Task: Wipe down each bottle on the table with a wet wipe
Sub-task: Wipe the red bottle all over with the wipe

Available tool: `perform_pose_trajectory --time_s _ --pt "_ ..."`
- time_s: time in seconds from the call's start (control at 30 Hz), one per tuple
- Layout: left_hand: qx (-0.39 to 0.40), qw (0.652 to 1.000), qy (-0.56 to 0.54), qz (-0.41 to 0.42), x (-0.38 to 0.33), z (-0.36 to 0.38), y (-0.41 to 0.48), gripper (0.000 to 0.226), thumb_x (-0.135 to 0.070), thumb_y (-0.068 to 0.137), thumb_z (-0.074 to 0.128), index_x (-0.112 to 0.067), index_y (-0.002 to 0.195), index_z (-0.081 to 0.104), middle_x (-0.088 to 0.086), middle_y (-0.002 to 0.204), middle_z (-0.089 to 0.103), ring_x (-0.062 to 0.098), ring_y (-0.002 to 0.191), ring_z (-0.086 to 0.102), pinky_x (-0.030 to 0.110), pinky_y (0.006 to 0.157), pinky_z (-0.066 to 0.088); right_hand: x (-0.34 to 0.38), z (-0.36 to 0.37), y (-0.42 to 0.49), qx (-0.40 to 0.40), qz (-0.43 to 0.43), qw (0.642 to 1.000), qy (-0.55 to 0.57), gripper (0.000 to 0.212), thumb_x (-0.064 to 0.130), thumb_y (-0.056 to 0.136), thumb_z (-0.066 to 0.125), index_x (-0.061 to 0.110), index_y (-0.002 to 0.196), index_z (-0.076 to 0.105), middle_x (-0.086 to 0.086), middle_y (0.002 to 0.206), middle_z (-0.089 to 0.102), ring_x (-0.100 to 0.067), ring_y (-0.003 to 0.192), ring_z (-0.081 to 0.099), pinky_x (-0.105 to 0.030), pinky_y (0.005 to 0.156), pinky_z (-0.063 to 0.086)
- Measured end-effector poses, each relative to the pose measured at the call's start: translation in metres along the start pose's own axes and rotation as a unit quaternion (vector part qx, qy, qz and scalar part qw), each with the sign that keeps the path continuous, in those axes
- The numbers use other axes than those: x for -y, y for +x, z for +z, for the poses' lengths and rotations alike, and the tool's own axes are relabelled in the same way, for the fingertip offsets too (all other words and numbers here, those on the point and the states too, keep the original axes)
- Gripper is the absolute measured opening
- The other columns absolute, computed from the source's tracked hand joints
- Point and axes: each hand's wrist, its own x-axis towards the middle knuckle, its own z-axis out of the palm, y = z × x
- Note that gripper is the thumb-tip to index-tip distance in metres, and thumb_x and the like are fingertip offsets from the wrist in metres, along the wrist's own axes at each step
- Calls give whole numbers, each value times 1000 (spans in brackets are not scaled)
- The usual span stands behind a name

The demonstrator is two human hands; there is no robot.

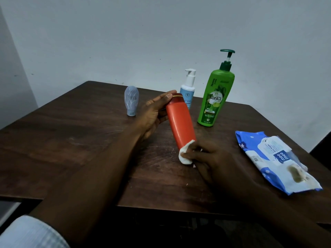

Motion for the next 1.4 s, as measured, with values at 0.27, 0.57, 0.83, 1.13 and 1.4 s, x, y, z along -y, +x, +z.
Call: perform_pose_trajectory --time_s 0.27,0.57,0.83,1.13,1.4 --pt "48 993 -108 -13 -1 -1 -1 33 -32 106 44 -24 131 63 12 136 62 27 121 63 42 99 55 -14 -6 63 -56 12 998 14 23 6 86 68 9 108 76 -9 109 67 -24 98 64 -33 86 52" --pt "143 961 -236 3 7 -2 8 44 -23 106 40 -29 150 44 10 139 59 26 124 59 49 104 46 -21 -13 114 -113 25 991 63 21 15 87 71 14 107 78 -2 99 67 -13 93 64 -27 80 51" --pt "108 963 -245 17 6 -1 7 40 -21 108 38 -26 147 46 9 121 66 20 113 63 34 95 54 -17 -12 120 -115 31 991 63 21 20 88 72 16 107 78 0 99 68 -12 92 65 -24 78 50" --pt "101 969 -223 9 7 -2 6 40 -19 109 36 -22 148 45 11 115 67 20 103 69 34 81 60 -14 -11 110 -92 27 993 75 20 16 87 72 16 106 78 0 102 68 -11 96 64 -29 84 53" --pt "76 984 -163 -12 13 -6 6 41 -32 101 54 -33 142 55 19 134 47 29 113 57 43 90 56 4 -7 51 -30 3 999 45 22 15 87 70 13 108 77 -4 110 67 -14 101 62 -23 91 47"
